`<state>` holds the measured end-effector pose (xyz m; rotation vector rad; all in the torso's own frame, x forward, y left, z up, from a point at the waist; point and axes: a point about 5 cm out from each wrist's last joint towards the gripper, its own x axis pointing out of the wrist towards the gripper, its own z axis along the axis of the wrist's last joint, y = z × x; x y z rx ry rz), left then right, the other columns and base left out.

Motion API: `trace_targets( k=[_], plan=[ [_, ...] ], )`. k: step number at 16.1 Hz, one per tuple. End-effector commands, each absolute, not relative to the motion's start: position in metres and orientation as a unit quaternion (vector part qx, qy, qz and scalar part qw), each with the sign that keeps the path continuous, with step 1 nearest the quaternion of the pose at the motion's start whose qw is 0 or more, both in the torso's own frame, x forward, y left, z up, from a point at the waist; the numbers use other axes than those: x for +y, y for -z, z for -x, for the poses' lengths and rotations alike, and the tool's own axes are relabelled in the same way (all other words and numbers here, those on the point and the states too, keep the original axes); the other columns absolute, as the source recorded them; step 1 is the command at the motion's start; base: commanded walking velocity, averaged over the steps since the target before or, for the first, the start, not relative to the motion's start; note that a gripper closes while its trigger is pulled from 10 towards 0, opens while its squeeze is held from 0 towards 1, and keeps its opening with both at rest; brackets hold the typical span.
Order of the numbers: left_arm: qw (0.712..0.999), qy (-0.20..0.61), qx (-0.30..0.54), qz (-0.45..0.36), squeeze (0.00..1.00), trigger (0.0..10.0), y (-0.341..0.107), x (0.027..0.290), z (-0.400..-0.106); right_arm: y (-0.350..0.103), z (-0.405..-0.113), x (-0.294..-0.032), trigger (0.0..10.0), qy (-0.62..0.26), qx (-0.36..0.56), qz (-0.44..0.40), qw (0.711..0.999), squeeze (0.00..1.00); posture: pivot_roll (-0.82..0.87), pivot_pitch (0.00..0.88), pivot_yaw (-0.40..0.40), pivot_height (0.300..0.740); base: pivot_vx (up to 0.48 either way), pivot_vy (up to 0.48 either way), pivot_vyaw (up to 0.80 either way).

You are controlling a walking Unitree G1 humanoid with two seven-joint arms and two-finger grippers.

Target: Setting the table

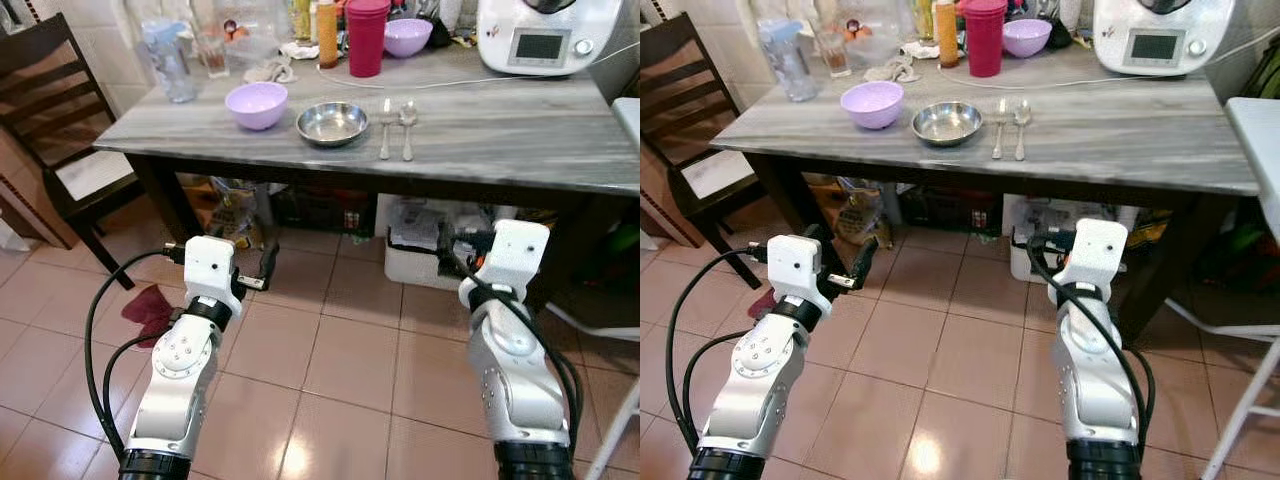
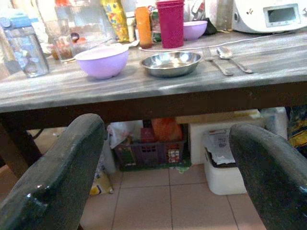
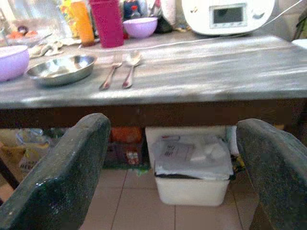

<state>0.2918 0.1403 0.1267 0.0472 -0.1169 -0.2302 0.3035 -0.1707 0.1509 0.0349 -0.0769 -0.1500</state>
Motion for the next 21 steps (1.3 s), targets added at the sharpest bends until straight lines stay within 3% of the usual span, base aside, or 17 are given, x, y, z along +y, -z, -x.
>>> trace_targets(
  k=[1,8,17,21],
  plan=[
    [0.991,0.115,-0.063,-0.025,0.0,10.0,-0.131,0.142,-0.294,-0.149,-0.305,-0.173,10.0,0.076,-0.031,-0.015,0.996,0.0,-0.2,0.085,0.082,0.74,0.0,-0.285,-0.79],
    [0.991,0.119,-0.055,-0.021,0.0,10.0,-0.128,0.139,-0.289,-0.143,-0.3,-0.171,10.0,0.074,-0.023,-0.019,0.997,0.0,-0.2,0.101,0.083,0.74,0.0,-0.286,-0.73],
    [0.99,0.133,-0.054,-0.019,0.0,10.0,-0.129,0.132,-0.289,-0.144,-0.296,-0.166,10.0,0.063,-0.035,-0.015,0.997,0.0,-0.21,0.102,0.103,0.74,0.0,-0.31,0.0],
    [0.989,0.135,-0.053,-0.022,0.0,10.0,-0.131,0.132,-0.292,-0.145,-0.296,-0.166,10.0,0.064,-0.038,-0.016,0.997,0.0,-0.21,0.097,0.108,0.74,0.0,-0.319,0.52]
  ],
)
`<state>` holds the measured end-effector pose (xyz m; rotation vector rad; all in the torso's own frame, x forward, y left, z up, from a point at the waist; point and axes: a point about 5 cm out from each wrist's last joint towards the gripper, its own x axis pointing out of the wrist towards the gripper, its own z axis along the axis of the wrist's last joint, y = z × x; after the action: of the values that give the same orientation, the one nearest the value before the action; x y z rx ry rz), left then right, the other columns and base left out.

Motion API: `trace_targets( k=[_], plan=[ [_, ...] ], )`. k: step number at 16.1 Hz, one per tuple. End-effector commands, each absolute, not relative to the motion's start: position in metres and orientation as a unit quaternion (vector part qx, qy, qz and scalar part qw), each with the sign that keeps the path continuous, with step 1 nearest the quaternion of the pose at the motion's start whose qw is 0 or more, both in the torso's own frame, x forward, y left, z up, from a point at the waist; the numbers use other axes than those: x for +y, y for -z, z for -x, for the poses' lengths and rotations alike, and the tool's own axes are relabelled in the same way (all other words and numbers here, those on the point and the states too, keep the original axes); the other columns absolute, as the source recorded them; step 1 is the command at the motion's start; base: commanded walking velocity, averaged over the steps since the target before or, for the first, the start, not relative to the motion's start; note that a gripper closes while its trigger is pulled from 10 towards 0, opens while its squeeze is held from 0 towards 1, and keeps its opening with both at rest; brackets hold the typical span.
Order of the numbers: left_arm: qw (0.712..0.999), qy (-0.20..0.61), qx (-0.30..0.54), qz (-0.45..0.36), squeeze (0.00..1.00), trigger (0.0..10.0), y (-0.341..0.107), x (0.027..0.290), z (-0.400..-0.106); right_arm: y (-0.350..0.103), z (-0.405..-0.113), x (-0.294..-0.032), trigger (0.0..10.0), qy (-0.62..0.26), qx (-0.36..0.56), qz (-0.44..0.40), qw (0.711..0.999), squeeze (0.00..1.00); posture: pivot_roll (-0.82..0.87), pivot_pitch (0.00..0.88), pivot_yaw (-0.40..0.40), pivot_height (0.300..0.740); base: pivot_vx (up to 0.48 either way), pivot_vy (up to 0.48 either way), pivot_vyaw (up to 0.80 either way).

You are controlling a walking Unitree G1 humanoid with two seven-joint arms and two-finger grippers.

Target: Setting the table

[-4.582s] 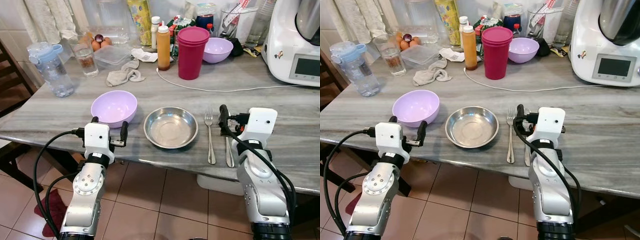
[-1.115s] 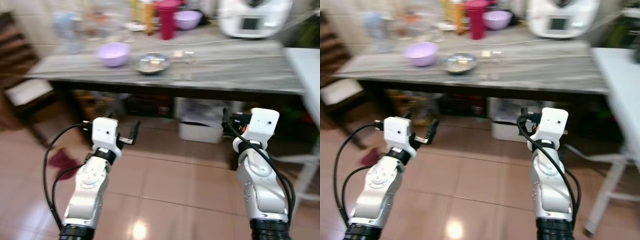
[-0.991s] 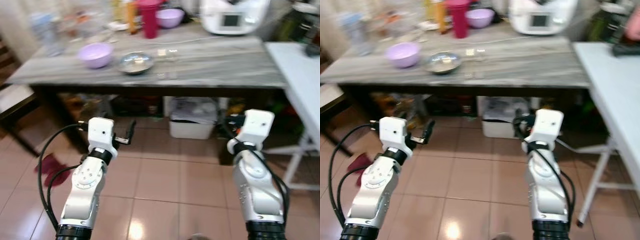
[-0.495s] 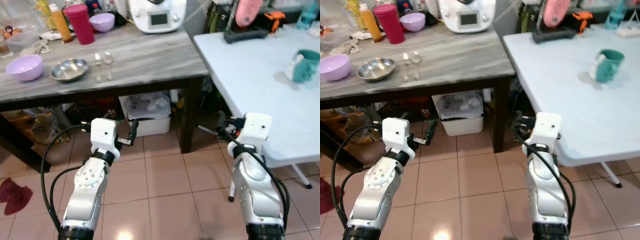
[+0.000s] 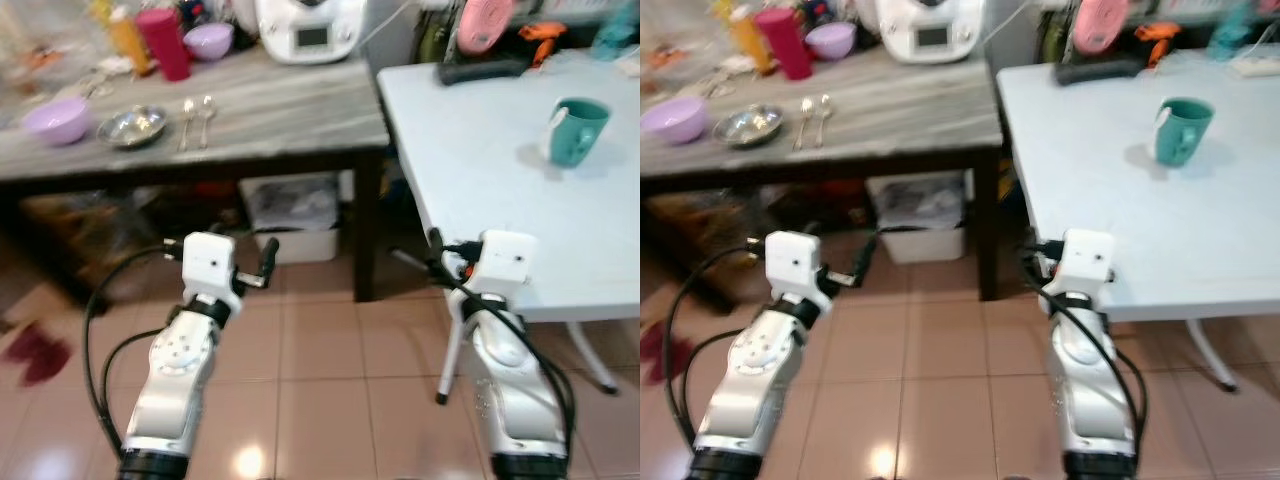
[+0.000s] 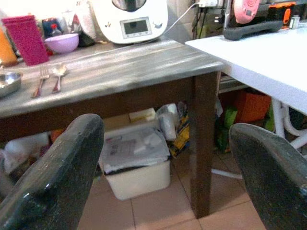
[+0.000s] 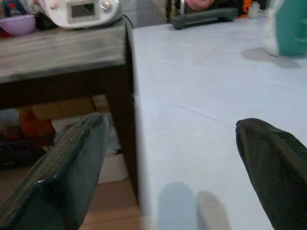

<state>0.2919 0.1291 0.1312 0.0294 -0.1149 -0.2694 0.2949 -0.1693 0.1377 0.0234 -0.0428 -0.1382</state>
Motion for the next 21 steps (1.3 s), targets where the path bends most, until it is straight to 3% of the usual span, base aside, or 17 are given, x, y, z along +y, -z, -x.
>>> trace_targets(
  k=[1,3,13,21],
  plan=[
    [0.989,0.136,-0.052,-0.022,0.0,10.0,-0.131,0.1305,-0.2926,-0.1453,-0.296,-0.1665,10.0,0.064,-0.039,-0.017,0.997,0.0,-0.21,0.097,0.108,0.74,0.0,-0.319,0.66],
    [0.989,0.138,-0.052,-0.022,0.0,10.0,-0.1304,0.1296,-0.2916,-0.1448,-0.2955,-0.1661,10.0,0.065,-0.039,-0.017,0.997,0.0,-0.21,0.096,0.109,0.74,0.0,-0.315,0.61],
    [0.988,0.146,-0.048,-0.021,0.0,10.0,-0.1295,0.1283,-0.2903,-0.1441,-0.2933,-0.169,10.0,0.079,-0.038,-0.013,0.996,0.0,-0.21,0.105,0.113,0.74,0.0,-0.314,0.0],
    [0.981,0.184,-0.064,0.001,0.0,10.0,-0.1333,0.1216,-0.2886,-0.1461,-0.296,-0.1697,10.0,0.075,-0.038,-0.02,0.996,0.0,-0.22,0.108,0.105,0.74,0.0,0.0,-0.17]
  ],
)
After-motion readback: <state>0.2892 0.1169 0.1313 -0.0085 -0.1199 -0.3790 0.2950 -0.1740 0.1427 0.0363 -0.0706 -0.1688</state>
